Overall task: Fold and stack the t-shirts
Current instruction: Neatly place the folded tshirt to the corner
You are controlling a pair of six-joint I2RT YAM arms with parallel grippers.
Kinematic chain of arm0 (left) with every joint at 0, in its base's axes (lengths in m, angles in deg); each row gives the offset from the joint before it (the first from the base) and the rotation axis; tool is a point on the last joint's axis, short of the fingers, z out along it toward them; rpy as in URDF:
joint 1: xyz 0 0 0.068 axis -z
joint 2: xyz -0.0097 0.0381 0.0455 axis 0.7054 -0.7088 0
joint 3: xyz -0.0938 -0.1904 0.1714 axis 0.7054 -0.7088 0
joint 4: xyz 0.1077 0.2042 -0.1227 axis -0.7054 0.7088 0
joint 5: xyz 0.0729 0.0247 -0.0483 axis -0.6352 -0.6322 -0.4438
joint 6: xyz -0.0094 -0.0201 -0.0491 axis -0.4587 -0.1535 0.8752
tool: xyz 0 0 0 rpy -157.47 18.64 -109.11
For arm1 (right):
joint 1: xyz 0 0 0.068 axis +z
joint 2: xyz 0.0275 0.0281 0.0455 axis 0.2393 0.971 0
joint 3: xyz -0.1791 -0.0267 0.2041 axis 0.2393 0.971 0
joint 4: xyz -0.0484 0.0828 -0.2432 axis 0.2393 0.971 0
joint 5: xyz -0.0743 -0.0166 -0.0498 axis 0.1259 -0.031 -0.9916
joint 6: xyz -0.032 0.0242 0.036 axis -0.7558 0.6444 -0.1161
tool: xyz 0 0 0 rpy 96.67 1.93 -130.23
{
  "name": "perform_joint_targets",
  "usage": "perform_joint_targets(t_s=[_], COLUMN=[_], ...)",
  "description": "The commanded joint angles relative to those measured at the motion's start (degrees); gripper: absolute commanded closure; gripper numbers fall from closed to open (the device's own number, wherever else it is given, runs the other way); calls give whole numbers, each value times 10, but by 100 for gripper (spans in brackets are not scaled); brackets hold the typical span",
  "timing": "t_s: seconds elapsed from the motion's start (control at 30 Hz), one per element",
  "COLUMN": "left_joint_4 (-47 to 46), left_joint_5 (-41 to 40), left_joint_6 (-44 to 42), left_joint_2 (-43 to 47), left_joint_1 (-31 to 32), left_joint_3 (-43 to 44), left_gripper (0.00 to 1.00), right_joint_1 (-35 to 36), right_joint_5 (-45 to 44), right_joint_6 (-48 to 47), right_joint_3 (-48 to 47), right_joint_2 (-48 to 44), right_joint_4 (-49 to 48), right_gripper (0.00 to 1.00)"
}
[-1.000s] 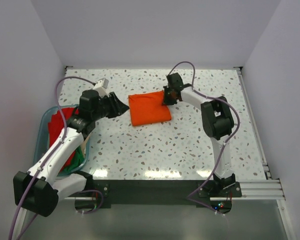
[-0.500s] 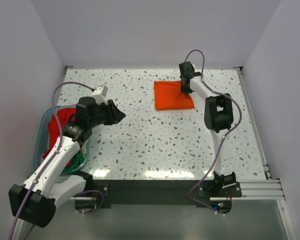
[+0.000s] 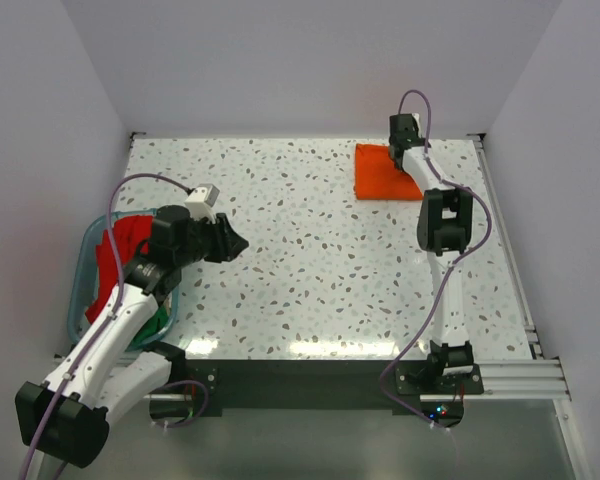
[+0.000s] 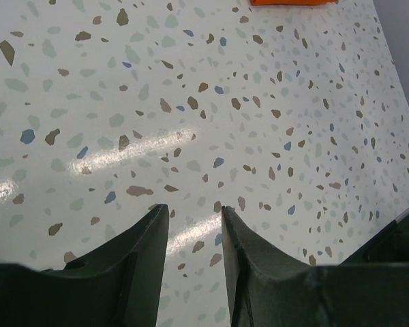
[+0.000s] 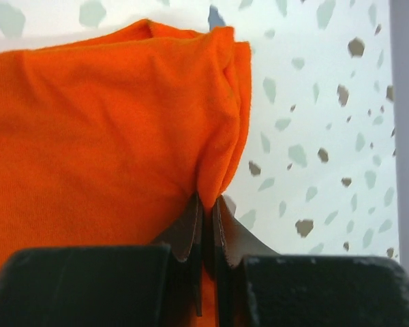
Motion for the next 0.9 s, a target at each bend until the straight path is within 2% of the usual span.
perform_joint_targets(t_s=[0.0,0.27,0.57,0.87], left_joint_4=[-7,-4,-7,-18], left_joint_5=[-3,-6,8,33], left_joint_6=[-27,-32,-34,-31], left_joint_2=[20,34,10,0], left_joint_1=[-4,-4,-13,-42], left_joint_3=[-15,-18,-17,-20], left_gripper=[59,58,58,58], right_joint_1=[-20,-29,-81,-130], right_joint_5=[-32,-68,-69,-40], right_joint_6=[-56,-173,-236,-255], right_joint_3=[-68,-68,-48,-50], right_joint_2=[14,38,37,43], right_joint_4=[-26,-93,-175,-223], right_gripper=[100,100,100,100])
